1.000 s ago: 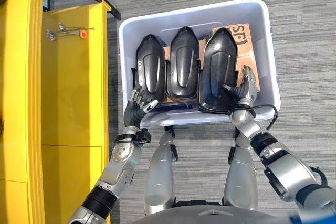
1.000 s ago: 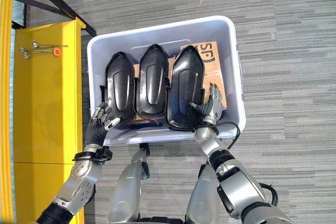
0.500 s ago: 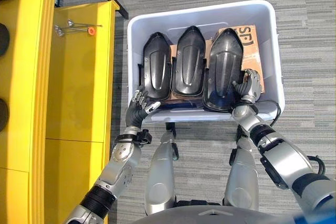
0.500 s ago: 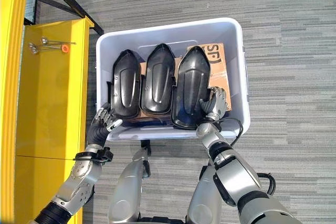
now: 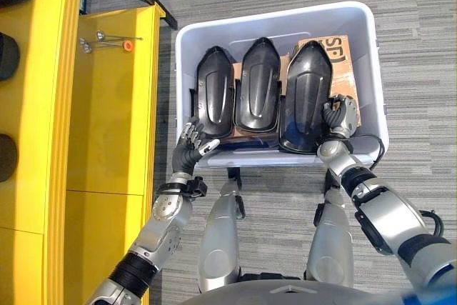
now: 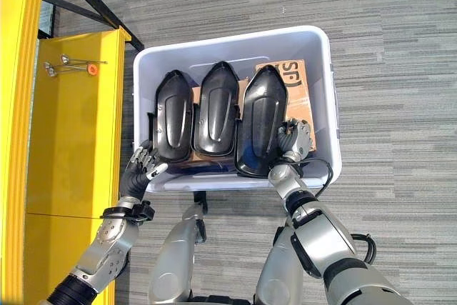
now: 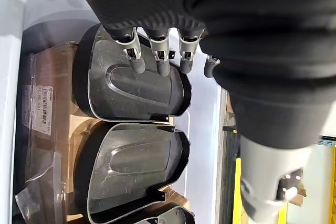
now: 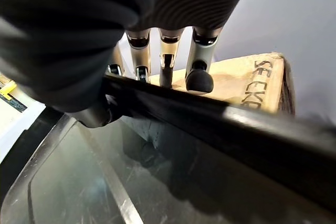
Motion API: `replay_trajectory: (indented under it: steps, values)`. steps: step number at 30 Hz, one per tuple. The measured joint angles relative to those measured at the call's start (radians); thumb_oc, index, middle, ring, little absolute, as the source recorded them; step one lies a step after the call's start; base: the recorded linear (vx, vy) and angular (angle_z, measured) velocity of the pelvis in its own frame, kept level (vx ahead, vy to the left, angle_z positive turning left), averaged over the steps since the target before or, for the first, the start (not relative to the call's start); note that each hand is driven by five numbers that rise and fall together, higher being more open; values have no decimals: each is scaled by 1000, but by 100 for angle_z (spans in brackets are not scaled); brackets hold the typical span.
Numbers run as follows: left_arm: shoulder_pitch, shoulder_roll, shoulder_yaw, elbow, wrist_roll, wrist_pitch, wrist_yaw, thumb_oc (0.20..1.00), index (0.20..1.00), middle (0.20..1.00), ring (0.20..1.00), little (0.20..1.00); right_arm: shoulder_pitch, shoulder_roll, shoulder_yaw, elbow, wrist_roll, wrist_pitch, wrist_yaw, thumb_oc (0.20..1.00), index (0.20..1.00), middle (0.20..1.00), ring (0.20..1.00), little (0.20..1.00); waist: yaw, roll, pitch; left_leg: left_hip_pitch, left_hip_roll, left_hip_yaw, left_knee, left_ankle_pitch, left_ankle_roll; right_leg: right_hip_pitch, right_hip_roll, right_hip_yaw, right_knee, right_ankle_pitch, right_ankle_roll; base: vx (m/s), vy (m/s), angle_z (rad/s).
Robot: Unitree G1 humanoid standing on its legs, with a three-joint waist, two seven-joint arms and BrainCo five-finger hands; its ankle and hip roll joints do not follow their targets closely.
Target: Move parts from the plastic box to the shelf.
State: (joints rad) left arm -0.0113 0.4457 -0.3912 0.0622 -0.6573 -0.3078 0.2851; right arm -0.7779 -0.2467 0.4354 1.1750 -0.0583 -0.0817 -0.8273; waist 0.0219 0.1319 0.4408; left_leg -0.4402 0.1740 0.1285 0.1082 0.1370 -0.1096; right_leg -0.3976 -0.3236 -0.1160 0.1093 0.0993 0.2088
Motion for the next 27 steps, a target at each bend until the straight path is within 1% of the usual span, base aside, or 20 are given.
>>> replay_trajectory:
  steps: [3,7,8,9,10,12,13,14,15,16,18,19,27]
  values:
    - [0,0,0,0,0,0,1,1000,1000,1000,1000,1000,0,0,0,-2,17,-3,0,200,200,200,200,200,-1,0,0,0,0,0,1,0,0,0,0,0,0,0,-1,0,0,0]
    - [-2,0,1,0,0,0,6,1000,1000,1000,1000,1000,51,-13,-13,-157,120,-21,3,200,200,200,200,200,-3,0,0,-7,0,1,4,0,3,-9,0,4,6,0,-4,0,0,0]
    - [-3,-1,1,0,0,0,15,1000,1000,1000,1000,1000,85,-13,-44,-251,180,-52,21,200,200,200,200,200,-9,0,0,-22,2,2,16,-4,5,-21,1,5,10,-1,-4,0,0,0]
    - [-4,-1,0,1,0,0,22,1000,1000,1000,1000,1000,98,-15,-47,-277,197,-62,30,200,200,200,200,200,-12,-1,0,-25,2,1,19,-6,5,-24,1,6,12,-1,-4,-4,-32,-1]
    - [-6,-3,1,1,0,1,27,1000,1000,1000,1000,1000,134,-31,-60,-362,255,-70,55,200,200,200,200,200,-15,-1,0,-27,2,1,19,-6,6,-25,2,7,12,-1,-4,0,0,0]
    - [-7,-3,6,1,0,1,28,1000,1000,1000,1000,1000,172,-44,-89,-444,330,-89,91,200,200,200,200,200,-21,-2,1,-26,3,2,21,-7,5,-24,3,7,12,-1,-4,0,0,0]
    - [-8,-2,9,1,-1,2,30,1000,1000,1000,1000,1000,201,-46,-90,-487,379,-106,128,200,200,200,200,200,-19,-3,2,-27,3,2,23,-7,6,-23,3,7,12,-2,-3,0,0,0]
    - [-9,-3,10,-1,-1,3,29,1000,1000,1000,1000,1000,225,-49,-98,-524,412,-108,148,200,200,200,200,200,-23,-5,3,-27,3,2,23,-7,6,-24,3,7,12,-2,-3,0,0,0]
    - [-6,-3,12,-1,-1,5,29,1000,1000,1000,1000,1000,262,-55,-112,-586,440,-111,162,200,200,200,200,200,-25,-8,5,-27,3,1,24,-7,5,-22,4,7,12,-3,-3,0,0,0]
    - [-1,-3,23,-1,-2,13,30,1000,1000,1000,1000,1000,305,-48,-113,-648,470,-122,178,200,200,200,200,200,-30,-19,12,-25,4,1,33,-13,9,-17,4,7,11,-3,-2,0,0,0]
    - [-4,-3,34,-1,-3,17,29,1000,1000,1000,1000,1000,318,-44,-113,-682,488,-124,193,200,200,200,200,200,-34,-29,18,-23,4,2,35,-16,11,-14,4,7,11,-4,-3,5,-37,-1]
    - [-3,-2,47,-1,-8,18,28,1000,1000,1000,1000,1000,330,-44,-115,-713,506,-139,200,200,200,200,200,200,-33,-41,25,-19,5,2,35,-17,11,-10,4,7,12,-4,-3,5,-41,0]
    - [1,-2,70,-1,-22,33,26,1000,1000,1000,1000,1000,390,-39,-126,-868,588,-193,247,200,200,200,200,200,-34,-62,38,-7,6,2,35,-18,11,1,4,7,11,-4,-3,1,-4,0]
